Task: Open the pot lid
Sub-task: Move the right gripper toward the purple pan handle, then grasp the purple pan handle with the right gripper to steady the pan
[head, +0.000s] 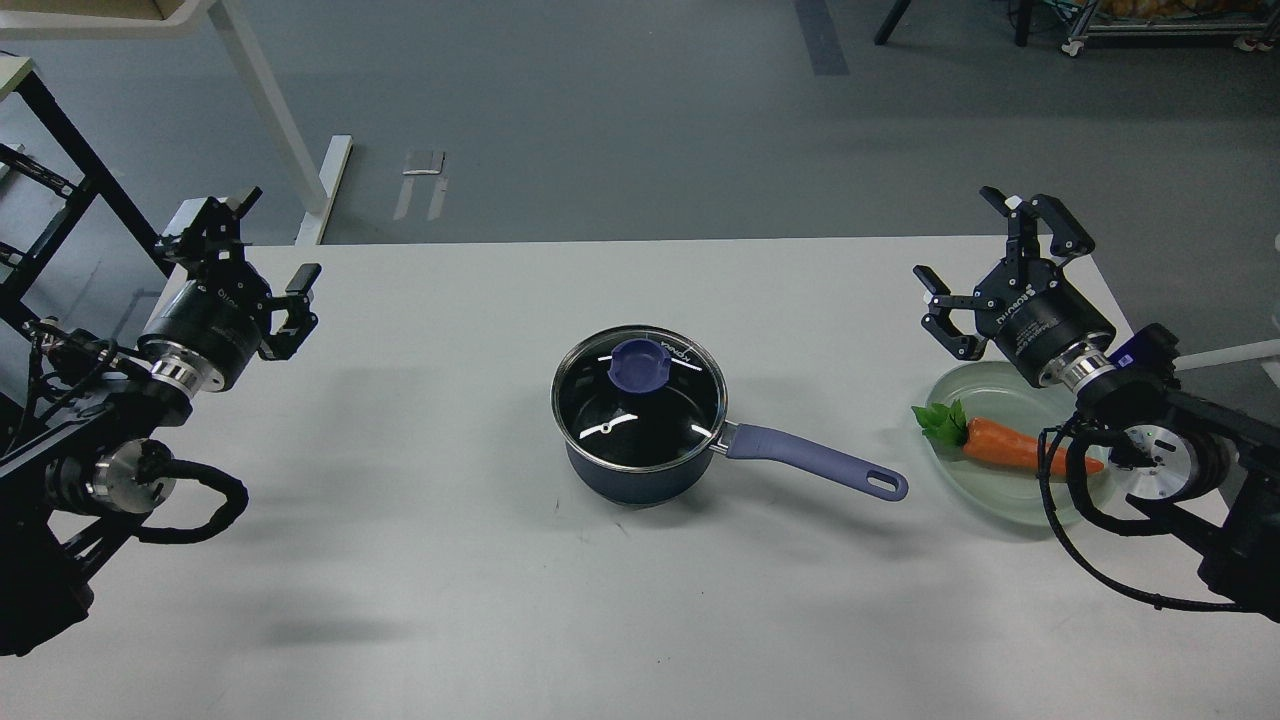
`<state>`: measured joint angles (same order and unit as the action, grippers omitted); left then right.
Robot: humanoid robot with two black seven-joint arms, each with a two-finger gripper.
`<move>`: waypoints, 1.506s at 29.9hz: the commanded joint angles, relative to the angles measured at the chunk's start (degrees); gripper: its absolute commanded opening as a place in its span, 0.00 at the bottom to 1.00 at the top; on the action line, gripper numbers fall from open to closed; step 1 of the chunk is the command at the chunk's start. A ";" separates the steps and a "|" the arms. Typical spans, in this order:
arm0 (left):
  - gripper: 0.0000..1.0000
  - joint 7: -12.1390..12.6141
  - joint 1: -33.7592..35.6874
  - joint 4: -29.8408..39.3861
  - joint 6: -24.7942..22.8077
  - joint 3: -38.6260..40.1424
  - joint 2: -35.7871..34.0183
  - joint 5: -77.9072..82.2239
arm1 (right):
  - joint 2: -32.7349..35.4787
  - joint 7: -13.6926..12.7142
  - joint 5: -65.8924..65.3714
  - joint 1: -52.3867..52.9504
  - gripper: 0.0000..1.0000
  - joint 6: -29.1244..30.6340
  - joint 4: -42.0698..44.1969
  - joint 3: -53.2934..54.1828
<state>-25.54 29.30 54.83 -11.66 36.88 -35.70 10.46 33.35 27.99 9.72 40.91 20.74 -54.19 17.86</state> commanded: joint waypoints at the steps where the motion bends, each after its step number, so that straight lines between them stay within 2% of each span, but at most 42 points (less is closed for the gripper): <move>1: 0.99 -0.03 -0.03 0.02 0.14 -0.05 -0.16 0.17 | 0.40 0.01 0.04 0.05 0.99 0.00 -0.21 -0.01; 8: 0.99 -0.21 -0.03 0.02 -0.73 -0.84 -0.07 0.17 | 6.18 0.01 -2.58 0.83 1.00 0.00 -4.16 -0.10; 15: 0.99 -0.65 0.14 0.72 -2.49 -1.20 -0.60 0.26 | 16.30 0.01 -25.95 8.73 0.99 -0.08 -14.97 -1.33; 21: 0.99 -0.91 0.76 0.72 -2.58 -1.20 -1.83 0.17 | 20.17 0.01 -42.29 23.84 1.00 0.00 -22.18 -11.59; 25: 0.99 -0.91 0.85 0.81 -2.58 -1.20 -2.01 0.26 | 19.39 0.01 -55.56 35.61 1.00 -0.44 -25.08 -21.52; 31: 0.99 -1.00 0.76 3.00 -2.49 -1.20 -3.41 0.26 | 13.15 0.01 -74.02 47.94 0.99 -3.24 -27.72 -35.67; 37: 0.99 -1.00 0.85 4.23 -2.40 -1.20 -3.94 0.26 | 8.40 0.01 -88.88 50.67 1.00 -4.92 -28.52 -42.73; 45: 0.99 -1.00 0.85 4.59 -2.32 -1.20 -4.03 0.26 | 3.75 0.01 -97.25 50.24 1.00 -5.09 -26.24 -47.56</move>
<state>-26.54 30.12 59.16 -14.04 35.68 -39.73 10.72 38.58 28.00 -85.71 91.62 15.81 -81.51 -28.23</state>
